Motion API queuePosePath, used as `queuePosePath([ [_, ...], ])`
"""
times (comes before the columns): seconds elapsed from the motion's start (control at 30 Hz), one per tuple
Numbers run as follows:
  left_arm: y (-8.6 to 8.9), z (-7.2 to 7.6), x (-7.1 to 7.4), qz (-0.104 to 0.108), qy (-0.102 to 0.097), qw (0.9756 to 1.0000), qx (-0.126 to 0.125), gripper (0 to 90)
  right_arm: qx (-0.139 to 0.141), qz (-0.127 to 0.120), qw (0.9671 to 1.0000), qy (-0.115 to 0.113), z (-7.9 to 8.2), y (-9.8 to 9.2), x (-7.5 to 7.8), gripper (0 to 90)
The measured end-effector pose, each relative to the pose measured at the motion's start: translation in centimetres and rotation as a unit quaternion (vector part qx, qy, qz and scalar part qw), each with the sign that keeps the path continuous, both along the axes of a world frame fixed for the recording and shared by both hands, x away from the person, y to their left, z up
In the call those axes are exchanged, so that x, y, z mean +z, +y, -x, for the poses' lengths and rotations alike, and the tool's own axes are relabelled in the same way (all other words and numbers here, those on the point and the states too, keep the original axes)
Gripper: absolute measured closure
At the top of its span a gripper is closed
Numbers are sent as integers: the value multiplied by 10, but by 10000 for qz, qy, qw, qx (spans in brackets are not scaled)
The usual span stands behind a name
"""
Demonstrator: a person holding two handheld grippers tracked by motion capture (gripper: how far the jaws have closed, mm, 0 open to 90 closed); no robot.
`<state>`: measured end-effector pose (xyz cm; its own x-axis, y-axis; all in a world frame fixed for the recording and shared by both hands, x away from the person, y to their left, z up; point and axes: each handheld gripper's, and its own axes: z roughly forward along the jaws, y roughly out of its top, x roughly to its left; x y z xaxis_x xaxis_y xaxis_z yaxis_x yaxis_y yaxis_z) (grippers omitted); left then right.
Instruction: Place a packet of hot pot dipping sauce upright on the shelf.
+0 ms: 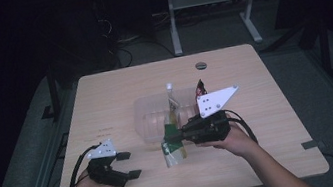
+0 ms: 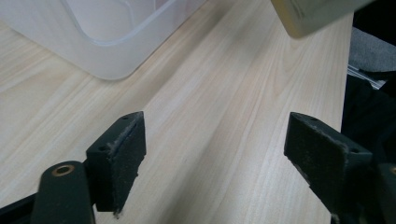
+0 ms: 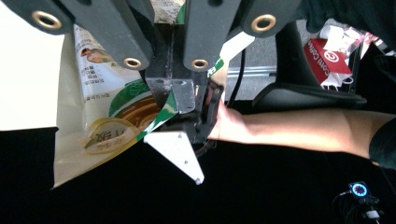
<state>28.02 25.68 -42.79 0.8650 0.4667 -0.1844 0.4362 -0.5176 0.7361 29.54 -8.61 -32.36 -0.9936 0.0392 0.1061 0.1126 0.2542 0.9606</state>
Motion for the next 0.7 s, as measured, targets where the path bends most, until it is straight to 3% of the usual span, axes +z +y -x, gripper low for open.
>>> queuePosePath([
  [0.33,2,-1,-1,-1,-11,10000,-5,189,-38,-12,10000,-88,-18,14,20,900],
  [0.7,3,-4,-6,-28,61,10000,7,186,-109,46,9999,-86,-45,27,27,900],
])
